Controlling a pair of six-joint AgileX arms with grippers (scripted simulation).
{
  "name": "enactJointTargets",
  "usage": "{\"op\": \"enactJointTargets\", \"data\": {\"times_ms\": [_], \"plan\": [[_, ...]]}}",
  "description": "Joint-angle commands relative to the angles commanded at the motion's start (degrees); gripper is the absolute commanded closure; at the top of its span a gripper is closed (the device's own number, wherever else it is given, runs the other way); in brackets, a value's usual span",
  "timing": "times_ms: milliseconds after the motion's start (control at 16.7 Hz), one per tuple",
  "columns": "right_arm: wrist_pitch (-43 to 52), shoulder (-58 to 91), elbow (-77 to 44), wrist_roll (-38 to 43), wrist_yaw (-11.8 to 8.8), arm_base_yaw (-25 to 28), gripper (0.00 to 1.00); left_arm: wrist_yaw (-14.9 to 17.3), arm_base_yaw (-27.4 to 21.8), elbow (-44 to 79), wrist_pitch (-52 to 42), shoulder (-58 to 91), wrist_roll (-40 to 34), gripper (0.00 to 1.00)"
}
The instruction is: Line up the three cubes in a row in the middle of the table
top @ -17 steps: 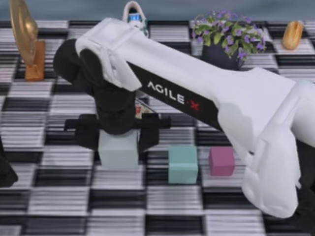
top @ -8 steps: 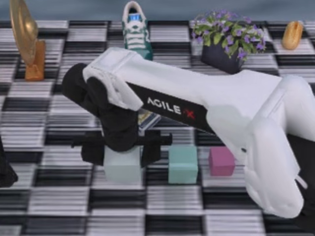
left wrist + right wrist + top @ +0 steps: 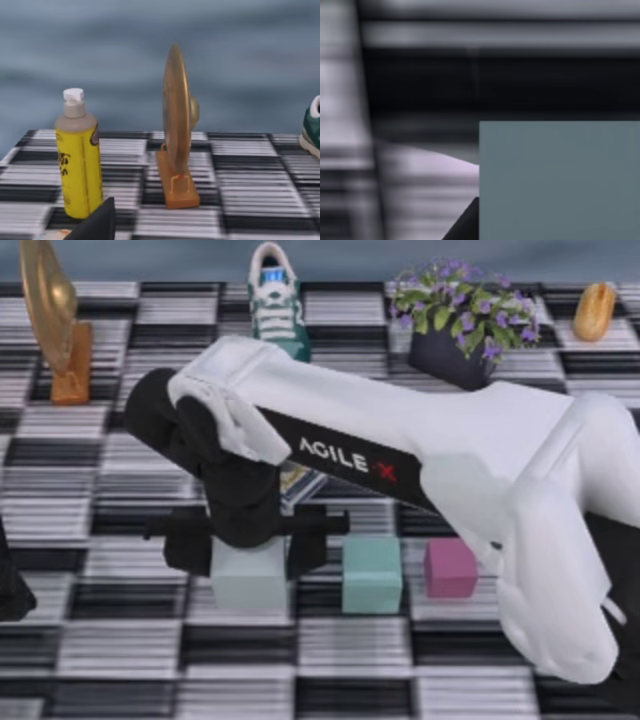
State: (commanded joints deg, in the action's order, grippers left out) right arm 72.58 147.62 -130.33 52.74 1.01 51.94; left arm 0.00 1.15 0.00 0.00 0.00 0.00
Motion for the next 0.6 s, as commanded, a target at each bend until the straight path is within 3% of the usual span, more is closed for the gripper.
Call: {"op": "enactJointTargets", "data": {"times_ms": [360,600], "plan": [[0.0,0.0,0.0,0.0,0.0,0.0,0.02,0.0,0.0,0.0,0.0,0.0,0.0,0.00],[0.0,0.0,0.0,0.0,0.0,0.0,0.00,0.0,0.0,0.0,0.0,0.0,0.0,0.00]]}}
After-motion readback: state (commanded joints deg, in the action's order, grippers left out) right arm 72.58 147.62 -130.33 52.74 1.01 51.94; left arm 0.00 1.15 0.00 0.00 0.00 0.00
